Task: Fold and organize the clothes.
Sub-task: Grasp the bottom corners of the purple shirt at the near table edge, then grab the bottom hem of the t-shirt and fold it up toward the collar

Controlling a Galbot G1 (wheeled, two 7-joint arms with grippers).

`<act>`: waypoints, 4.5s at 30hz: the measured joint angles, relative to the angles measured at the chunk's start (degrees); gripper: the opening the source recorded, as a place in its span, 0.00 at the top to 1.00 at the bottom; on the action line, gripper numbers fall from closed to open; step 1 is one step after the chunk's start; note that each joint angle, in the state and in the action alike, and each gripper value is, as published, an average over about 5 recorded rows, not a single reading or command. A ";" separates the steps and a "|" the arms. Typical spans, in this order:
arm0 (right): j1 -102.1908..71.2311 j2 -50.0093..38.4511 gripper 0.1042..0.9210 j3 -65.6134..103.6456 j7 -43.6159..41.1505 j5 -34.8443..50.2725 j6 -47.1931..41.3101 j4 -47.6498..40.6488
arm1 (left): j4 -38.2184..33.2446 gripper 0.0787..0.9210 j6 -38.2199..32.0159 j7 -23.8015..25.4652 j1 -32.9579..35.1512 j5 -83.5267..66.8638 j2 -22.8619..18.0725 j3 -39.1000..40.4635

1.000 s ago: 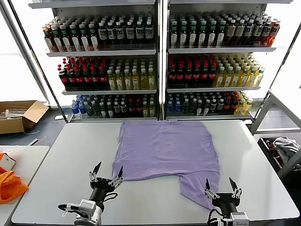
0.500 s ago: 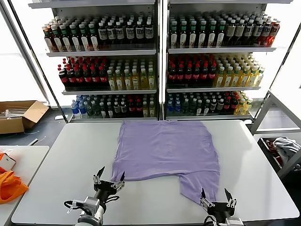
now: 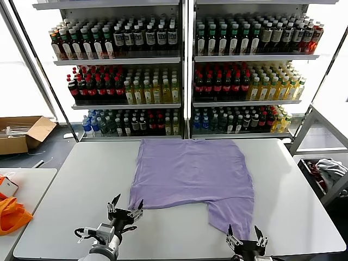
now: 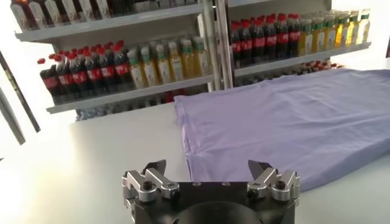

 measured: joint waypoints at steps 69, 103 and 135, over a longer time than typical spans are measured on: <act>5.93 2.49 0.99 3.20 -3.34 -3.61 5.73 -2.94 | 2.43 0.99 -3.03 -0.37 -2.55 -3.28 -1.26 2.72; 43.53 2.45 0.99 -0.86 -8.67 2.48 0.52 -28.87 | 24.98 0.99 -7.21 -1.02 -27.19 -8.10 1.22 6.87; 46.25 2.14 0.31 1.83 -4.45 9.46 -7.13 -29.30 | 21.25 0.34 1.40 -2.95 -27.67 -10.02 3.41 7.10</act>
